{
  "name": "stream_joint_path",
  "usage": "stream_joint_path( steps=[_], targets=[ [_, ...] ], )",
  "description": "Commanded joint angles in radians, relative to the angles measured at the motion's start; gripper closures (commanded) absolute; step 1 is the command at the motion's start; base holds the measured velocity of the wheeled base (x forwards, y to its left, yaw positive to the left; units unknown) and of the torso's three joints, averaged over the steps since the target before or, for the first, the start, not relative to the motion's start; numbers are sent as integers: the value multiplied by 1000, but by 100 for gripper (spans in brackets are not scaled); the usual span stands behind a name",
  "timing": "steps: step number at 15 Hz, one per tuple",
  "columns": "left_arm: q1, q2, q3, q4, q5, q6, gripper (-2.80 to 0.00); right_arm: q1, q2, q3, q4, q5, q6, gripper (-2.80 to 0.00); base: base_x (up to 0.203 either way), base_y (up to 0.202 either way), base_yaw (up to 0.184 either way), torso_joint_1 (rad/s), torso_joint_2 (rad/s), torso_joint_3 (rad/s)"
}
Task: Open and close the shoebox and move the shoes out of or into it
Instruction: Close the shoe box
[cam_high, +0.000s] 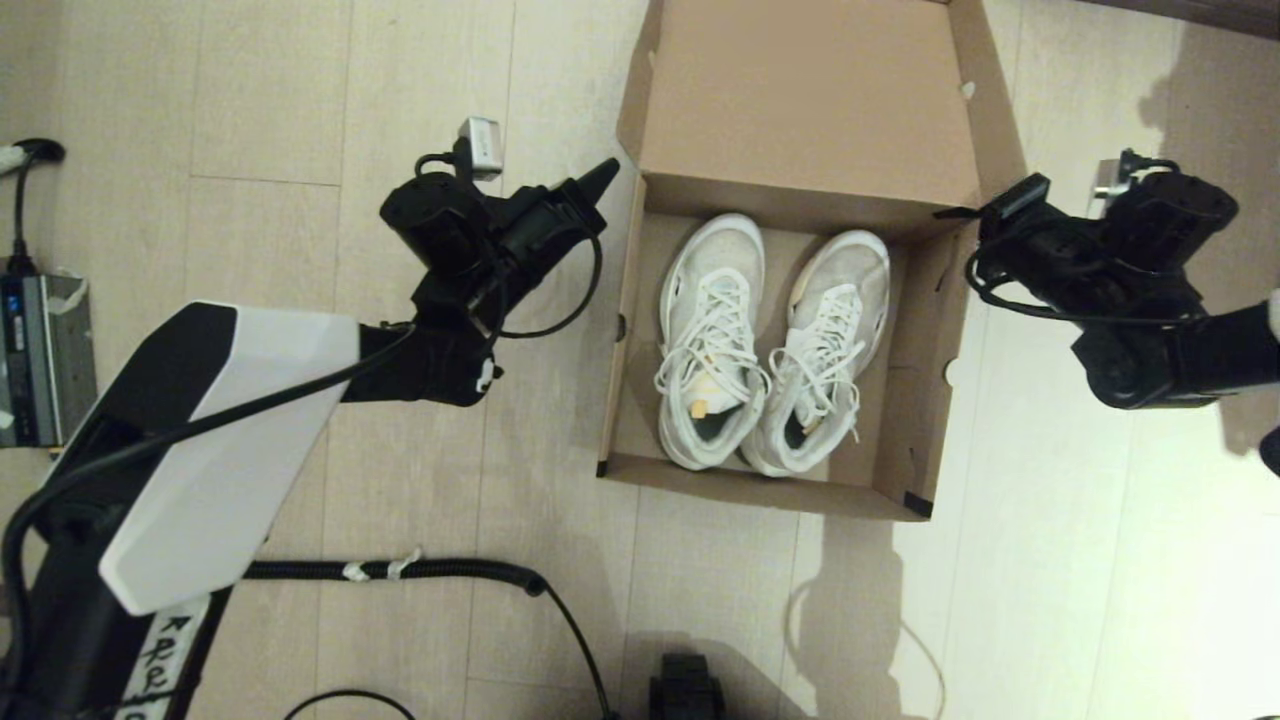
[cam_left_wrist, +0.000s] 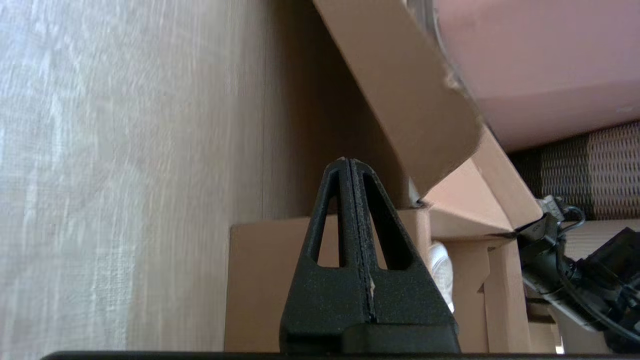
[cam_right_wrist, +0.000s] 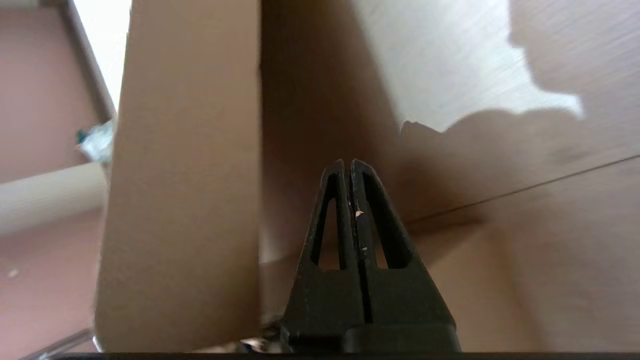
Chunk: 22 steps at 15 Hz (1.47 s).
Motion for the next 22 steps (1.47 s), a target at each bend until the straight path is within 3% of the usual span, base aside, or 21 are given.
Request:
stream_joint_path(
  steps=[1,7,17,20,22],
  targets=[
    [-1,-31,19,-7,-1,-4,0,12,5,-8,-5,3,7,0,0,0,0,0,0,0],
    [-51,-126,339,-115,-4,-4,0,12,-16,38,8,1,-4,0,0,0,0,0,0,0],
    [-171,-307,828,-334,5,5,0,13,-107,263,3,0,-95,0,0,0,0,0,0,0],
    [-211,-375,999,-404,37,17,0,0,-126,287,3,-8,-178,0,0,0,0,0,0,0],
    [-232,-416,1108,-462,80,31,0,-35,-153,283,7,-5,-186,0,0,0,0,0,0,0]
  ],
)
